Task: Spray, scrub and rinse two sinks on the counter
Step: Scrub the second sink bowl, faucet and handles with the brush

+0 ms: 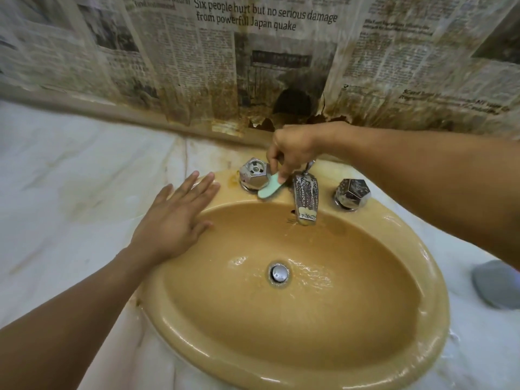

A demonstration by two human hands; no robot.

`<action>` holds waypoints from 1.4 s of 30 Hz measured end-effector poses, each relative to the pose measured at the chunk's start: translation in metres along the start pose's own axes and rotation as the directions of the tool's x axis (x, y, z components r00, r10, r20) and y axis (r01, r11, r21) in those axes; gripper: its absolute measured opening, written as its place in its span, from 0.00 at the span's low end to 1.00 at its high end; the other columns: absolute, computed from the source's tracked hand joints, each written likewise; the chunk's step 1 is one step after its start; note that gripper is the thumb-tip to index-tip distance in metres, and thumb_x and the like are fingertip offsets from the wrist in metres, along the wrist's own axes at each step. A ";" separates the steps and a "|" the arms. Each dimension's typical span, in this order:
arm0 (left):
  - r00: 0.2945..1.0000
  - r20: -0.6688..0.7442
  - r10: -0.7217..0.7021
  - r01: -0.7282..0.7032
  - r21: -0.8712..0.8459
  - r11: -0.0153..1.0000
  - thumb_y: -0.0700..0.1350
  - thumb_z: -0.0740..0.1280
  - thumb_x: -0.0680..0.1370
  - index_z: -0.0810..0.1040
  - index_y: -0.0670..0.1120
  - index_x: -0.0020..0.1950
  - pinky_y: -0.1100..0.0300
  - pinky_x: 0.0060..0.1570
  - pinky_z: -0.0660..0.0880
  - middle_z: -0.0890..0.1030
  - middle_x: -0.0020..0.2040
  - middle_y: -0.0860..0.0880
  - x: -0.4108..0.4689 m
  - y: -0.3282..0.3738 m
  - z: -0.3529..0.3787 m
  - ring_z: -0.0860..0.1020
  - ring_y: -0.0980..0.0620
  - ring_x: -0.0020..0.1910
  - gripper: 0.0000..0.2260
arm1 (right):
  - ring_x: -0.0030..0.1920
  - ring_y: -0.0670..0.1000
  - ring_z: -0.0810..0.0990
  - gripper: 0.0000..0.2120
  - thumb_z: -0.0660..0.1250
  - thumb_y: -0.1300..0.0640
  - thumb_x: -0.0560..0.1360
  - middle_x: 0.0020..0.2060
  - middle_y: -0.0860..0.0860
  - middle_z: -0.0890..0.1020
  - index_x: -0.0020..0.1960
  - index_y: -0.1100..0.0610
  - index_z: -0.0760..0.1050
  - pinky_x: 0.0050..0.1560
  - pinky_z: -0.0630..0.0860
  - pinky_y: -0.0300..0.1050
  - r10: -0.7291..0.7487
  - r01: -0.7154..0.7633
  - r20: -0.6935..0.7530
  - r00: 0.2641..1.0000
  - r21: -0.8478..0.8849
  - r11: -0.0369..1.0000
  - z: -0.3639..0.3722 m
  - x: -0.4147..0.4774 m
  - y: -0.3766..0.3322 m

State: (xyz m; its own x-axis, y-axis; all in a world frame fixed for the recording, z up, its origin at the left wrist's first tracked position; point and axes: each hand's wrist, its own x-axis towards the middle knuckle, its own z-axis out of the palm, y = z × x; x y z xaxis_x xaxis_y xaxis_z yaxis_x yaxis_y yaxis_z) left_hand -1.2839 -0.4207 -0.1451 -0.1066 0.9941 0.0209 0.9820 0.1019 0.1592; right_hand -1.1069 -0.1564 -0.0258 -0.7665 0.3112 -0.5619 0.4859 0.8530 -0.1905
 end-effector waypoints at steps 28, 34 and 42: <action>0.999 -0.016 0.029 -0.029 -0.022 0.999 0.60 0.62 0.82 0.50 0.58 0.84 0.42 0.78 0.59 0.45 0.84 0.61 0.001 -0.001 -0.002 0.42 0.57 0.83 0.34 | 0.28 0.51 0.72 0.03 0.75 0.60 0.76 0.30 0.55 0.79 0.45 0.59 0.85 0.27 0.69 0.42 0.412 -0.321 -0.100 0.906 0.474 0.820 0.022 -0.023 0.053; 1.000 -0.017 0.026 -0.026 -0.008 1.000 0.61 0.62 0.82 0.50 0.58 0.84 0.42 0.78 0.59 0.44 0.84 0.61 0.003 0.001 -0.001 0.42 0.57 0.83 0.34 | 0.33 0.48 0.74 0.02 0.77 0.57 0.74 0.32 0.47 0.81 0.46 0.55 0.86 0.30 0.71 0.41 0.342 -0.218 -0.175 0.923 0.496 0.841 0.038 -0.044 0.072; 1.000 -0.014 0.026 -0.026 -0.004 1.000 0.61 0.61 0.83 0.49 0.58 0.84 0.42 0.78 0.59 0.44 0.84 0.61 0.003 0.001 -0.001 0.42 0.57 0.83 0.33 | 0.41 0.44 0.76 0.04 0.77 0.52 0.74 0.39 0.43 0.82 0.46 0.51 0.86 0.39 0.68 0.39 0.264 -0.192 -0.230 0.937 0.292 0.937 0.038 -0.055 0.081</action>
State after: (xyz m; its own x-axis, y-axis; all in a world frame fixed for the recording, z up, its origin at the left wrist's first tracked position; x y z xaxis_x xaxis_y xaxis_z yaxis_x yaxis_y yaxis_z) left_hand -1.2832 -0.4177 -0.1442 -0.0829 0.9958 0.0385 0.9839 0.0756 0.1622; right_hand -1.0092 -0.1202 -0.0413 -0.6861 0.6129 -0.3919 0.7254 0.6168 -0.3054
